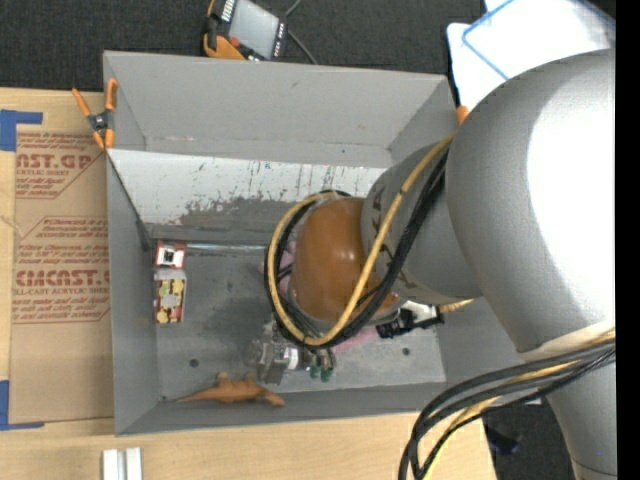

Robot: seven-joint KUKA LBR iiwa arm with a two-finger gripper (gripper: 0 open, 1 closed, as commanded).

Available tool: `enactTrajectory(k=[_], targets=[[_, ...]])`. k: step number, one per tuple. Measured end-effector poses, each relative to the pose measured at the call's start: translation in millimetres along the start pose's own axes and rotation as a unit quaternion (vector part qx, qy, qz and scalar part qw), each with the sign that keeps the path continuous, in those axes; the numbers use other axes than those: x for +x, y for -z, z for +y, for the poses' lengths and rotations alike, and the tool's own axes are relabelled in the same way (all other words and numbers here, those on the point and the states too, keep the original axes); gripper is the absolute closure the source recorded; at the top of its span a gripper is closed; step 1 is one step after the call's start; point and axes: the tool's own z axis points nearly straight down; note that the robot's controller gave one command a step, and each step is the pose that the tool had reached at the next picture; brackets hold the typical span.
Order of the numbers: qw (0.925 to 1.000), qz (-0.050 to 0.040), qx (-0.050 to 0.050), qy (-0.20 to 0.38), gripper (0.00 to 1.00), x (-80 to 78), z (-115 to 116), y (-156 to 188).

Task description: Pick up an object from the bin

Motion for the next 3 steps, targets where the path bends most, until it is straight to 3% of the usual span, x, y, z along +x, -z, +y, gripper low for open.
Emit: enactTrajectory(k=[3], targets=[[1.0,0.0016,0.0,0.0,1.0,1.1,0,26]])
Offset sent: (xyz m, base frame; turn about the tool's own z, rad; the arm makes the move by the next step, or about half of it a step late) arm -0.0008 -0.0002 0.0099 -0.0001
